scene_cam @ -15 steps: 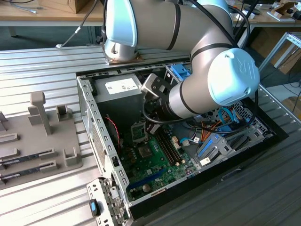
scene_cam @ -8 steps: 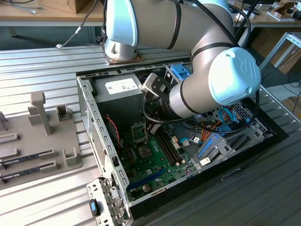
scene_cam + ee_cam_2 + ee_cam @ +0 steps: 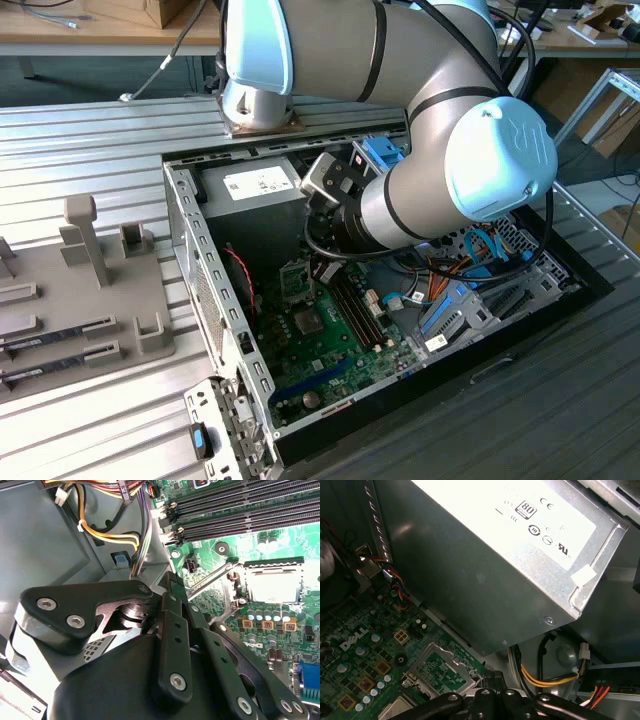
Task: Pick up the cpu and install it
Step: 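Close the cpu cover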
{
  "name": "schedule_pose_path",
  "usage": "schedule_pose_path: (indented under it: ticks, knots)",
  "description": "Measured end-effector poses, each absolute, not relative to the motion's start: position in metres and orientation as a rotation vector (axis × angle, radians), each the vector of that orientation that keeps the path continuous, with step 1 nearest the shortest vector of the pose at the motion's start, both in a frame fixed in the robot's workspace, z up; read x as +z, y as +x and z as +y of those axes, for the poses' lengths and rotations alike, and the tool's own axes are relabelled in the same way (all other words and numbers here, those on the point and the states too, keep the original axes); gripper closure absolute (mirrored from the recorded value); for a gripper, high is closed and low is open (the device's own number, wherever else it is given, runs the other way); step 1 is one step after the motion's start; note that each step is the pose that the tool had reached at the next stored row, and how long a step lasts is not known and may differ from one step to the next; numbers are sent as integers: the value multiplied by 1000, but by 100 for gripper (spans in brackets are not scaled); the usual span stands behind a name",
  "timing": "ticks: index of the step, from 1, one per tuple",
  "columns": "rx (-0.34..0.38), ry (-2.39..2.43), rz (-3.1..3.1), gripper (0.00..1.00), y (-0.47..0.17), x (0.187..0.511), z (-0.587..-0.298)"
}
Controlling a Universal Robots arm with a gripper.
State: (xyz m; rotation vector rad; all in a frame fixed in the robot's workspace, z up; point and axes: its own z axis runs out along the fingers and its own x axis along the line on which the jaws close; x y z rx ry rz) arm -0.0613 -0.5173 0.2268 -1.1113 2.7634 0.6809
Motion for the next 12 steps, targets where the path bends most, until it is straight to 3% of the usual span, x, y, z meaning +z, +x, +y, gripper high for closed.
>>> schedule_pose_path:
  ticks: [12]
  knots:
    - [681, -1111, 2764, 89, -61, 229, -517]
